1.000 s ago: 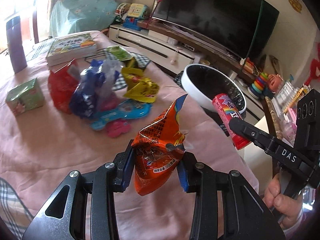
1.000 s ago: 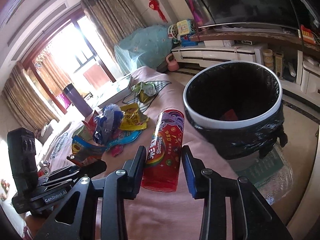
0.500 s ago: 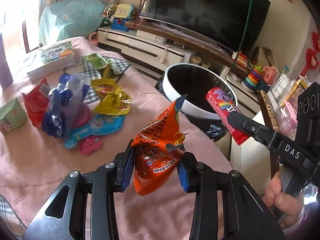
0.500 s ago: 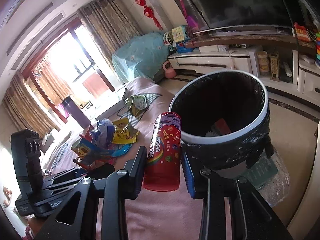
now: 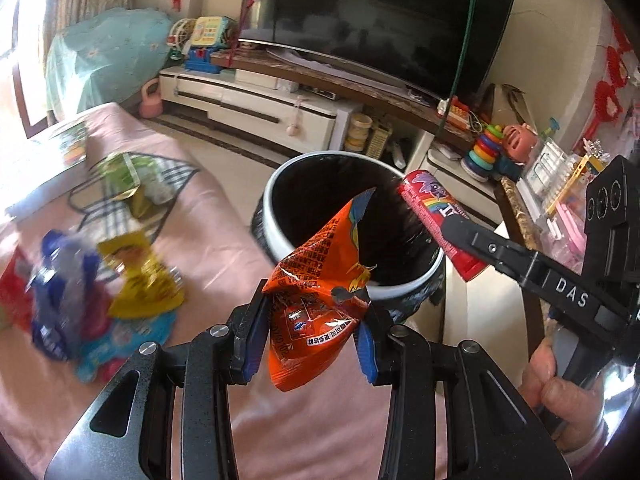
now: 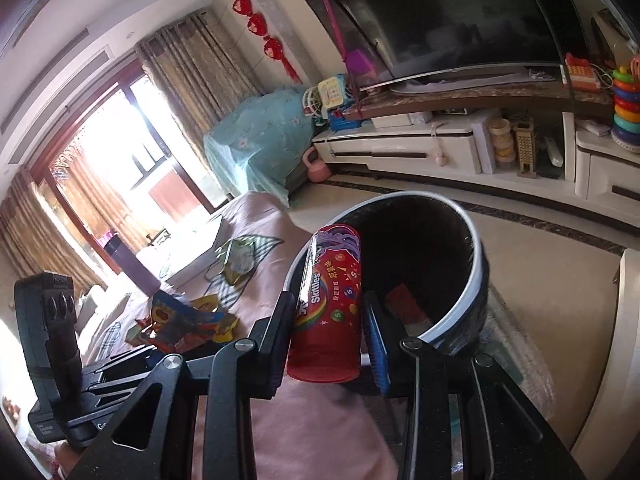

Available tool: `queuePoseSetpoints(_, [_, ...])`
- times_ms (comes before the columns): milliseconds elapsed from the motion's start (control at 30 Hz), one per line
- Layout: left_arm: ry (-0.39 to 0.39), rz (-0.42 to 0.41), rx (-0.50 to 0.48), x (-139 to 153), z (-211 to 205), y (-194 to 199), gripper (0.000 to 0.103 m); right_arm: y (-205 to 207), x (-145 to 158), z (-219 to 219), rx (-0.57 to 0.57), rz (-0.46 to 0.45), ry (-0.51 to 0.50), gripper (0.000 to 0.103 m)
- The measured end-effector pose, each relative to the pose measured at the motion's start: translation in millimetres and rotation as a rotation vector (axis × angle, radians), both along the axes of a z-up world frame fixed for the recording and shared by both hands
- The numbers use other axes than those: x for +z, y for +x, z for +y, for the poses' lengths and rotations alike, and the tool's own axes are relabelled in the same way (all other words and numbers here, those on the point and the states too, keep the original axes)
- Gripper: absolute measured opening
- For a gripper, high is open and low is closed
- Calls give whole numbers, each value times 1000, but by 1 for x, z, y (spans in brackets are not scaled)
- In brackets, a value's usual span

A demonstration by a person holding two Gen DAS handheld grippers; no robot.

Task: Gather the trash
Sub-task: 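Carry the snack bag and Skittles tube over the bin and open both tools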

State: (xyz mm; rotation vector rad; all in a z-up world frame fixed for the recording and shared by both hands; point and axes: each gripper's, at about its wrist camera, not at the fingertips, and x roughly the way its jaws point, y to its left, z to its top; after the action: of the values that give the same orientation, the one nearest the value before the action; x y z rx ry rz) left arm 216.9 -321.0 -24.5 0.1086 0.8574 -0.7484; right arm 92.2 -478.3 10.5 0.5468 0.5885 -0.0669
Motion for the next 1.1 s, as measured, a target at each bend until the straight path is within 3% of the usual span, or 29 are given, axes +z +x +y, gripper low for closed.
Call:
queuePoseSetpoints(600, [47,45,-27,-18,-59,37,37,36,-17,-38,-26,75,-22,35])
queuePoseSetpoints(667, [56,47,-26,-19,-63,40,40,40,-17,-42,-27,81,-28,35])
queuePoseSetpoints(733, [76,51,-15,-21,-67,42,59,43,-19,-44,-24,90,-23,35])
queuePoseSetpoints(833, [76,53,-11,-21,-67,43,72,47,-22,-51,-24,100,8,39])
queuePoseSetpoints(1100, [45,44,26,-17,-37,28,78,40,-18,-53,-26,59,50,66])
